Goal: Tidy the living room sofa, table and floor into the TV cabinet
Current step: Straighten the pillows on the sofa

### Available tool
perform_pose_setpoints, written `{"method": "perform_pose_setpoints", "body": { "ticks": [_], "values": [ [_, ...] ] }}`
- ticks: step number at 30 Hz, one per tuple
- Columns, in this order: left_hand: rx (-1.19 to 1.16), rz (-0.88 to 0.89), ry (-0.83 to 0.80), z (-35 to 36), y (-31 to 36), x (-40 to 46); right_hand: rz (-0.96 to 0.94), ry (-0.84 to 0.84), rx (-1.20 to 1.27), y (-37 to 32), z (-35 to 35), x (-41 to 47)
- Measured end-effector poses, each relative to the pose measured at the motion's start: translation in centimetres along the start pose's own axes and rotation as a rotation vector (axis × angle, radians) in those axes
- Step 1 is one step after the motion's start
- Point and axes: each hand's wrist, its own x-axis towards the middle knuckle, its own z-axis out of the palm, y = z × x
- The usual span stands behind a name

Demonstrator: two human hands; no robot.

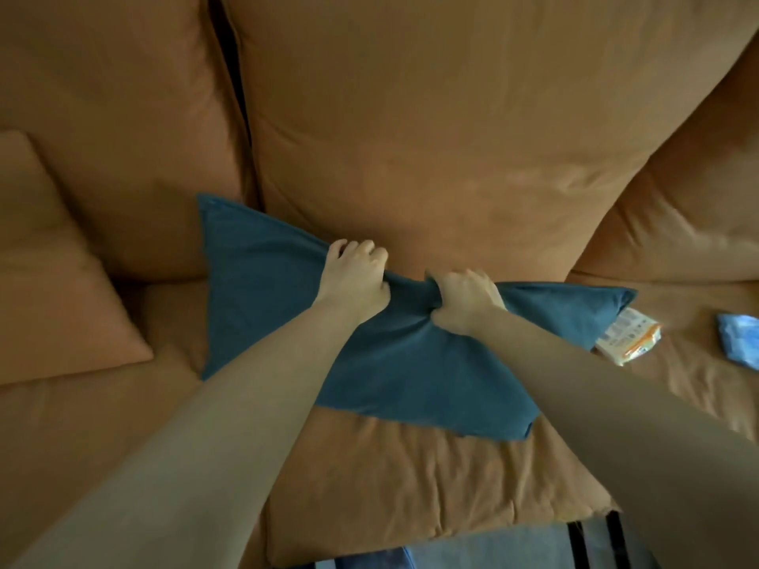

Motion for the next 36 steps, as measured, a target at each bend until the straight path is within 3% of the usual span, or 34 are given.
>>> {"method": "perform_pose_setpoints", "body": {
  "ticks": [7, 11, 13, 17, 19, 24, 27, 32, 34, 36],
  "values": [
    [-0.051, -0.03, 0.074, -2.2, 2.0, 4.1, -0.025, 0.157, -0.085, 3.6, -2.9, 2.4],
    [-0.041, 0.018, 0.156, -2.5, 1.8, 5.3, 0.082, 0.23, 0.072, 4.5, -2.1, 2.5],
    [-0.086, -0.008, 0.103, -2.3, 1.6, 5.2, 0.084, 0.183, 0.038, 4.5, -1.6, 2.1],
    [-0.126, -0.11, -0.193, -1.3, 1.2, 4.6, 0.097, 0.15, -0.122, 4.2, -1.6, 2.8],
    [-0.162, -0.171, -0.256, -0.9, 0.6, 4.4, 0.081, 0.124, -0.119, 4.0, -2.3, 3.5],
    [-0.248, -0.23, -0.001, -1.2, 0.5, 4.1, 0.087, 0.207, -0.227, 4.2, -3.5, 3.8],
    [-0.325, -0.14, 0.056, -2.5, 0.8, 5.2, 0.167, 0.291, -0.259, 4.6, -5.2, 4.2],
    [-0.301, 0.015, -0.013, -4.7, 0.9, 4.8, 0.312, 0.567, -0.108, 5.7, -8.1, 4.5],
    [-0.242, 0.053, -0.068, -4.7, 0.6, 3.5, 0.29, 0.543, -0.097, 5.5, -8.7, 4.0],
    [-0.2, 0.067, -0.111, -4.7, 0.1, 2.2, 0.255, 0.412, -0.059, 4.6, -8.7, 3.5]
  ]
}}
